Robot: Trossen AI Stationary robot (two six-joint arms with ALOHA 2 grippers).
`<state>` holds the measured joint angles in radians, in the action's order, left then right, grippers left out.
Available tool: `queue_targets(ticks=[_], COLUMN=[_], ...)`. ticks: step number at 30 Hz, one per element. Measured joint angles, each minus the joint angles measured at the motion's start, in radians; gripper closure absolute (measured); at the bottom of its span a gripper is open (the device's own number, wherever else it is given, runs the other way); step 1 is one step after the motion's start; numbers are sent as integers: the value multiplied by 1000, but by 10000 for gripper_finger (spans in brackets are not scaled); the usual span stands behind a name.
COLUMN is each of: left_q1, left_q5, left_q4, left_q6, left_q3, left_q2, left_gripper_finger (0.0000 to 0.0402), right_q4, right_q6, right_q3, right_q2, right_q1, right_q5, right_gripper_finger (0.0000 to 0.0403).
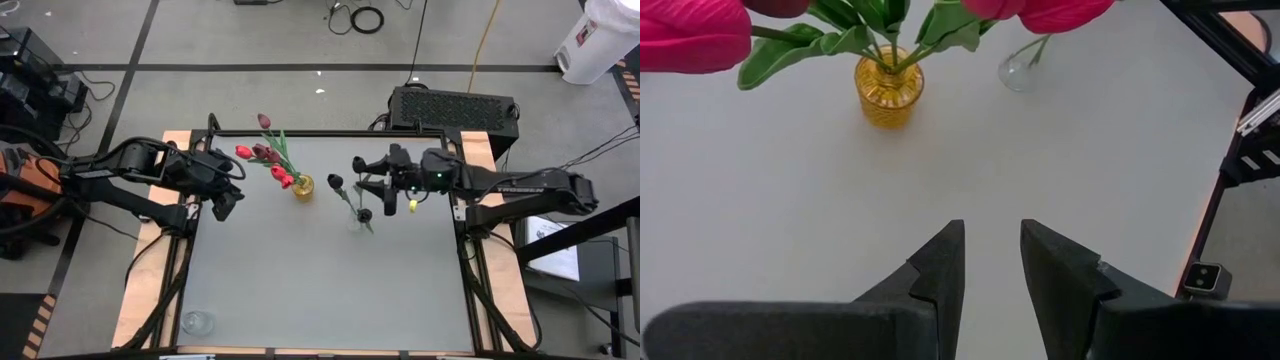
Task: Sort flowers into vase by color
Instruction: Put the black flower into the transparent vase
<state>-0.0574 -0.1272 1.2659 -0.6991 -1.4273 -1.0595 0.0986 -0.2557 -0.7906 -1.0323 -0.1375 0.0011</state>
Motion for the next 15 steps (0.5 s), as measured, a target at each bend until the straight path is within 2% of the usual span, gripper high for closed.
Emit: queue_targets(ticks=[7,15], left_q1=[0,0], left_q5=[-5,-44], left_q4=[0,0], left_q6=[0,32], left_q3=[0,0], left_q2=[0,0], left_gripper_finger=[295,295], right_q4=[24,158], right_q6=[-20,-21], right_q3=[0,0], right_q2=[80,184], right_q1=[0,0], right_q5=[-1,-2], right_gripper_finger=[192,192])
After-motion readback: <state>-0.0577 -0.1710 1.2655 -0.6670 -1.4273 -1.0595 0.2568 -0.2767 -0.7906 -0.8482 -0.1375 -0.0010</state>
